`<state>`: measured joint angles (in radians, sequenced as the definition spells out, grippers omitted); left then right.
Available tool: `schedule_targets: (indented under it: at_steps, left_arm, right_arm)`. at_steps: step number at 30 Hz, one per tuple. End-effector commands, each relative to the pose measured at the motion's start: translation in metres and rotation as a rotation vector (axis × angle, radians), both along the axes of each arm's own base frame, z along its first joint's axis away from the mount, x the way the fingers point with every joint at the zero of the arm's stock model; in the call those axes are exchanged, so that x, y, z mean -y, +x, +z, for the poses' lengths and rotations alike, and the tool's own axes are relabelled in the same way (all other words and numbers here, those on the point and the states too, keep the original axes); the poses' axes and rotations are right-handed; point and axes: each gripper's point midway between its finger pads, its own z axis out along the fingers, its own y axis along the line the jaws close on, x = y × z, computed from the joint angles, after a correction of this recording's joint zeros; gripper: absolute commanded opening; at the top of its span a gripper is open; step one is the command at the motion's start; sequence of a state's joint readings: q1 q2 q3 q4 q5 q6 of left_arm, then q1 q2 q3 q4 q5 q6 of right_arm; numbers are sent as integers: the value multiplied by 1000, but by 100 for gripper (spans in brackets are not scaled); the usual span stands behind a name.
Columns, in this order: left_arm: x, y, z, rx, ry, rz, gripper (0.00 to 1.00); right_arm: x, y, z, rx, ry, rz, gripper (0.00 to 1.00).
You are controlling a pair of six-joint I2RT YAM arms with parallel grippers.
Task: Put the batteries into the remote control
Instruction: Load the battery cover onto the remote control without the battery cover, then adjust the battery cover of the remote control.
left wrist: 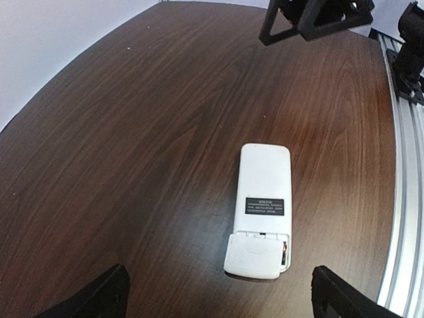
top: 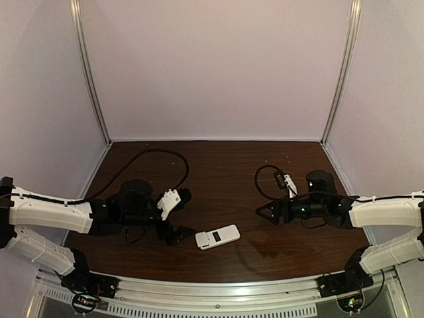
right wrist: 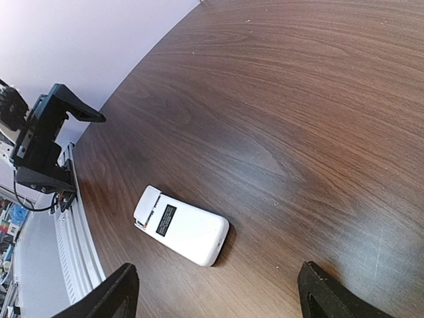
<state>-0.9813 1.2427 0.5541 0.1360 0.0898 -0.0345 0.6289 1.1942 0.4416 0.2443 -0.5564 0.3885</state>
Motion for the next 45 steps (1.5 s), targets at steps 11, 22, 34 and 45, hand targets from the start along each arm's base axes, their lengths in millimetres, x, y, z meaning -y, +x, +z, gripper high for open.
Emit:
schedule_targets:
  at_steps: [11, 22, 34, 45]
  left_arm:
    - [23, -22, -53, 111, 86, -168, 97]
    - [30, -21, -79, 103, 144, -207, 98]
    - [45, -23, -91, 86, 94, -240, 97]
    - [43, -21, -106, 84, 130, -255, 83]
  right_arm:
    - [-61, -14, 16, -49, 40, 188, 65]
    - [-101, -22, 16, -121, 175, 268, 46]
    - [-115, -28, 6, -191, 238, 290, 28]
    - [-114, -30, 3, -210, 246, 292, 25]
